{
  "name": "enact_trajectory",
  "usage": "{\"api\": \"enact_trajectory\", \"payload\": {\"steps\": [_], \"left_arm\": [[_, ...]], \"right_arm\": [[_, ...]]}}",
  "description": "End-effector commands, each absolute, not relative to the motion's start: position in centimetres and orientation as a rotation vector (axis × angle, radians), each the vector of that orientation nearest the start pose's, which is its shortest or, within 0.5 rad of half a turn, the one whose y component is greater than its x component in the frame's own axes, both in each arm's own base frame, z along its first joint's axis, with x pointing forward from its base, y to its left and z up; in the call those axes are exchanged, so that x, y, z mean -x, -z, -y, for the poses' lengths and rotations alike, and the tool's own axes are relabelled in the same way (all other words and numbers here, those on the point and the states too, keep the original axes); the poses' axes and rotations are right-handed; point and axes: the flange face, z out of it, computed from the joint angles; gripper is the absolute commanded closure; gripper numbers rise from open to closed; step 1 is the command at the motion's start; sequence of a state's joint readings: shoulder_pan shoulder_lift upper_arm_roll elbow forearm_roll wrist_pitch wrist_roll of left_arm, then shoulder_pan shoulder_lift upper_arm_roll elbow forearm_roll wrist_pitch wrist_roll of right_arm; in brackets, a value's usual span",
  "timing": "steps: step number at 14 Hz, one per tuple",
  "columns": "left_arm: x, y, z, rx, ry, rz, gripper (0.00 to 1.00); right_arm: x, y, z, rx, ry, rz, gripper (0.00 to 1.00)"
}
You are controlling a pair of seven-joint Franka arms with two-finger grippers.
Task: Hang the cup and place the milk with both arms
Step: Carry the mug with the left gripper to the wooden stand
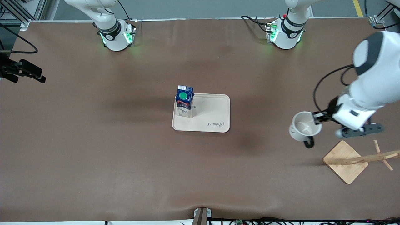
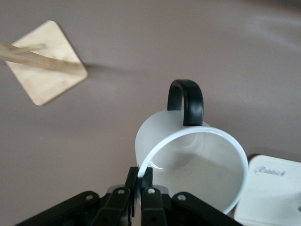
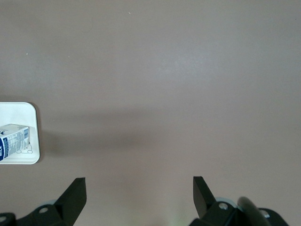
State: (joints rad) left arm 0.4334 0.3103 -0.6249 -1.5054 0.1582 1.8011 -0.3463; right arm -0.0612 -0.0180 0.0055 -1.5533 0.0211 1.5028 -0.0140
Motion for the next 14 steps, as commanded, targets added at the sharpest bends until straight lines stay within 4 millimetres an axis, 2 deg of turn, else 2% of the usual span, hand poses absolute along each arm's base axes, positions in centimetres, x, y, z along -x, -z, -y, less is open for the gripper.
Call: {"api": "enact_trajectory", "payload": {"steps": [1, 2, 5, 7, 8, 12, 14], "left_arm": [[-64.5, -53.2, 3.6, 3.157, 0.086, 0.238, 1.0], [-64.9, -53.6, 1.8, 3.156, 0.11, 0.238, 1.0], [-65.7, -54.5, -4.1, 3.156, 0.221, 0.169, 1.0], [-65.6, -54.5, -7.5, 3.16, 0.247, 0.244, 1.0], [-65.7, -54.4, -8.1, 3.169, 0.257, 0.262, 1.0], [-66.0, -53.8, -12.2, 3.222, 0.332, 0.405, 1.0], [-66.2, -53.7, -12.7, 3.223, 0.36, 0.41, 1.0]], "right_arm": [[-55.1, -63.1, 2.8, 3.116, -0.068, -0.051, 0.0], [-55.1, -63.0, 2.9, 3.114, -0.07, -0.053, 0.0], [-56.6, -60.2, 2.3, 3.114, -0.152, -0.028, 0.0], [-56.7, -59.9, 2.4, 3.113, -0.159, -0.03, 0.0], [-56.7, -59.9, 2.4, 3.119, -0.162, -0.026, 0.0], [-57.8, -57.5, 3.6, 3.112, -0.223, -0.055, 0.0], [-58.4, -58.5, 3.2, 3.118, -0.186, -0.045, 0.0]]}}
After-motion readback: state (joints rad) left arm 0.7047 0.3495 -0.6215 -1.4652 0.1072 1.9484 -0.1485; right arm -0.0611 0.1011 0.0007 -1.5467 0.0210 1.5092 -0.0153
